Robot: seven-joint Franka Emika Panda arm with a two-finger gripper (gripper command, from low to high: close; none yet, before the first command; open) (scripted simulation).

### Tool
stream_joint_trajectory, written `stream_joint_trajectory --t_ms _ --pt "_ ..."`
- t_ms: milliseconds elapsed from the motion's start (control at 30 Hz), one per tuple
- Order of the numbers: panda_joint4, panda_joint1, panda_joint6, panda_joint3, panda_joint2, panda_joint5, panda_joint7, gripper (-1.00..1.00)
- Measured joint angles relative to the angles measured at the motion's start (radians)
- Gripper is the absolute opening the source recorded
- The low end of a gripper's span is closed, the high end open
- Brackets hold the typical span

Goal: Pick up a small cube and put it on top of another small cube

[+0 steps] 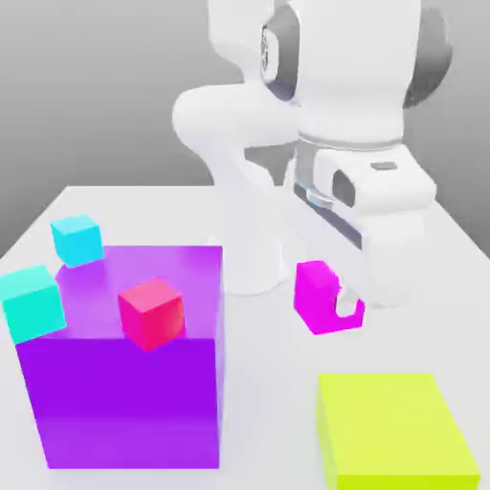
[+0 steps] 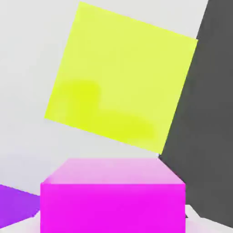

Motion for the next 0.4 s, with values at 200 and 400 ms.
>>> stream_joint_trajectory --t_ms 200,400 --pt "-0.01 -0.091 -0.027 -0.135 -0.026 -0.017 -0.182 -1.0" --pt "-0.031 -0.093 0.007 -0.141 -0.012 -0.015 -0.189 1.0"
